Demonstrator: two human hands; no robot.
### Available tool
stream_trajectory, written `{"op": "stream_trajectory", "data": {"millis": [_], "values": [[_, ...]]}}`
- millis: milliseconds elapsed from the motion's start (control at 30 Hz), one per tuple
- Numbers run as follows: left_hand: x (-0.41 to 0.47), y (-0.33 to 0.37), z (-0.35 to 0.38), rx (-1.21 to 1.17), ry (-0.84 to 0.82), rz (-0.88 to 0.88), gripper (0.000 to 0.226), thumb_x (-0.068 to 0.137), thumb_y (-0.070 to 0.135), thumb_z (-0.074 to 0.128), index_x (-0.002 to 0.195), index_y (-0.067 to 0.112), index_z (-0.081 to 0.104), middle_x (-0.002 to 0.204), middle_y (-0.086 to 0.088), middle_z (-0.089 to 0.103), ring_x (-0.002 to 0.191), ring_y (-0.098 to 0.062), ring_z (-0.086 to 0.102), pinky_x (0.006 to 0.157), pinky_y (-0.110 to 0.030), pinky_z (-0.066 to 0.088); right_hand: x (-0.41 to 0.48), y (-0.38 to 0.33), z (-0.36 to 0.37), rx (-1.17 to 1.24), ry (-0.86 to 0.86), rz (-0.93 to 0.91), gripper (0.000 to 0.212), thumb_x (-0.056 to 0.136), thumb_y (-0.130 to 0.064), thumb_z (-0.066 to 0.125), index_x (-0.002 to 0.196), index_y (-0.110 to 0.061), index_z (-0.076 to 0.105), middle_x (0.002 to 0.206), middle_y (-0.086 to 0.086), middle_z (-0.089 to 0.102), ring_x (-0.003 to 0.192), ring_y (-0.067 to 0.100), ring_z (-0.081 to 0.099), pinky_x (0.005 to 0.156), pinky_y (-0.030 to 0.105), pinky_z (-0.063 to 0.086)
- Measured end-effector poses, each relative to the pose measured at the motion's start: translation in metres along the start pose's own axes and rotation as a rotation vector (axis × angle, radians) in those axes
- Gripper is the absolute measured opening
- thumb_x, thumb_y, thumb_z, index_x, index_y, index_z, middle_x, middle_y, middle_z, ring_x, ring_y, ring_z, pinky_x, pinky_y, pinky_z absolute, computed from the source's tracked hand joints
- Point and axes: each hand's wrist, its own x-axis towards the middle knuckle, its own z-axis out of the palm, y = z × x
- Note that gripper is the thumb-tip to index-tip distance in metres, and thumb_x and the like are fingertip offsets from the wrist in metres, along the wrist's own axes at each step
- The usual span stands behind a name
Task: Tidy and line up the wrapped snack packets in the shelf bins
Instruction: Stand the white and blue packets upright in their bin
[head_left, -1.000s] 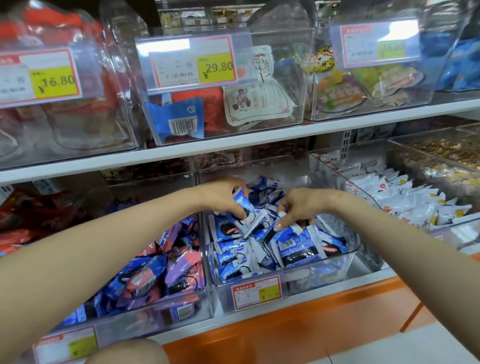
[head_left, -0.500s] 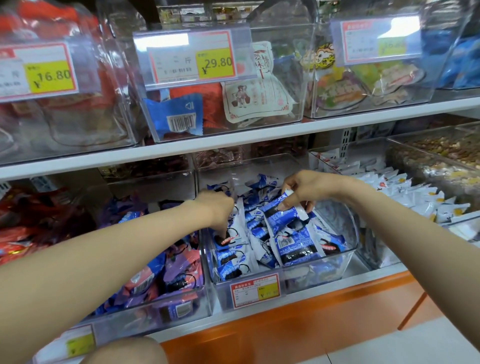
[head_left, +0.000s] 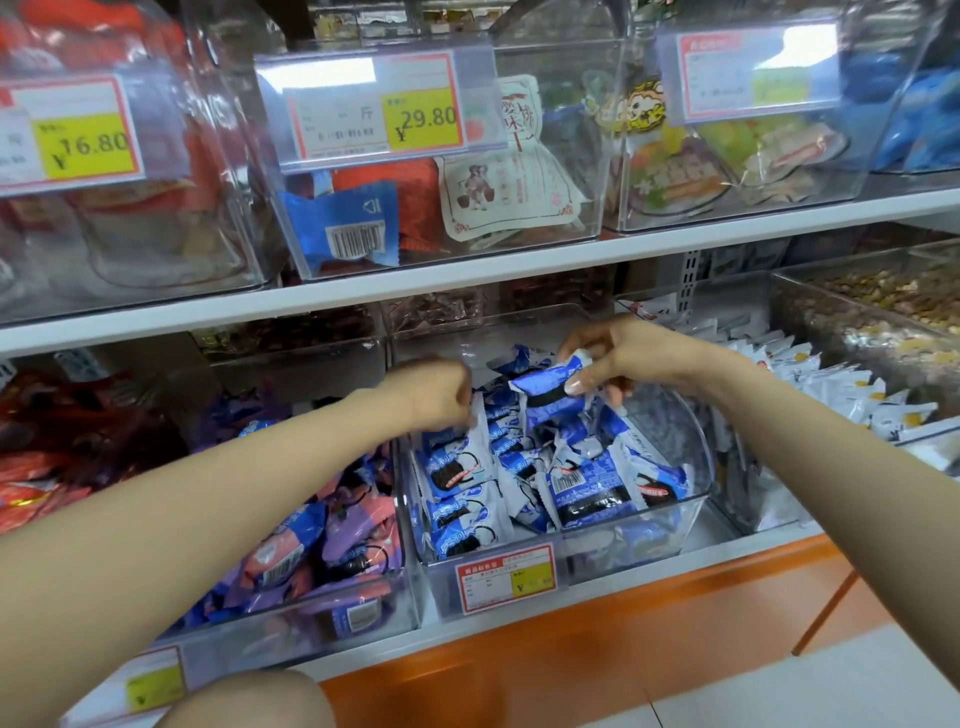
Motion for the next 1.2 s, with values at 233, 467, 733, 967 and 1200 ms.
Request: {"op": "stream_trajectory", "data": {"millis": [233, 467, 733, 967, 1200], "values": [[-0.002, 0.018, -0.011, -1.142, -0.106, -0.104, 0.034, 0.095, 0.038, 0.046, 0.113, 0.011, 0.054, 0.092, -0.005, 0.066, 0.077, -0.011, 0.062, 0.074, -0.022, 0.052, 0.001, 0.003, 0.0, 0.162, 0.101, -0.17, 0.029, 0.075, 0.022, 0.06, 0.077, -0.008, 0.059, 0.106, 0.002, 0.066, 0.089, 0.012, 0.066, 0.065, 0.019, 0.055], [-0.001, 0.016, -0.001, -1.099, -0.159, -0.039, 0.024, 0.081, 0.029, 0.07, 0.1, 0.017, 0.06, 0.086, 0.005, 0.068, 0.077, -0.004, 0.062, 0.069, -0.018, 0.044, 0.003, 0.003, 0.003, 0.053, 0.048, -0.182, 0.033, 0.076, 0.022, 0.058, 0.079, -0.01, 0.068, 0.101, -0.018, 0.066, 0.095, -0.007, 0.059, 0.071, 0.009, 0.049], [-0.014, -0.009, -0.017, -0.223, -0.085, 0.101, 0.038, 0.079, 0.033, 0.073, 0.108, 0.013, 0.058, 0.095, 0.001, 0.056, 0.081, -0.016, 0.05, 0.063, -0.026, 0.035, 0.012, 0.011, 0.005, -0.159, 0.284, -0.133, 0.031, 0.085, 0.011, 0.051, 0.088, -0.018, 0.063, 0.101, 0.01, 0.069, 0.081, 0.016, 0.068, 0.069, 0.026, 0.057], [-0.017, -0.002, 0.001, 0.177, -0.187, 0.145, 0.036, 0.076, 0.04, 0.074, 0.094, 0.013, 0.06, 0.084, 0.0, 0.056, 0.074, -0.019, 0.047, 0.053, -0.026, 0.03, 0.027, 0.02, 0.016, -0.632, 0.164, -0.103, 0.04, 0.086, 0.003, 0.053, 0.12, -0.018, 0.061, 0.129, 0.007, 0.057, 0.115, 0.021, 0.053, 0.089, 0.021, 0.041], [-0.019, 0.001, 0.017, 0.407, -0.187, 0.173, 0.039, 0.077, 0.041, 0.071, 0.068, 0.016, 0.043, 0.061, 0.004, 0.042, 0.067, -0.018, 0.044, 0.067, -0.029, 0.037, 0.041, 0.037, 0.029, -0.785, 0.07, -0.043, 0.049, 0.085, -0.02, 0.067, 0.131, -0.02, 0.051, 0.133, 0.009, 0.053, 0.118, 0.024, 0.049, 0.095, 0.028, 0.039]]}}
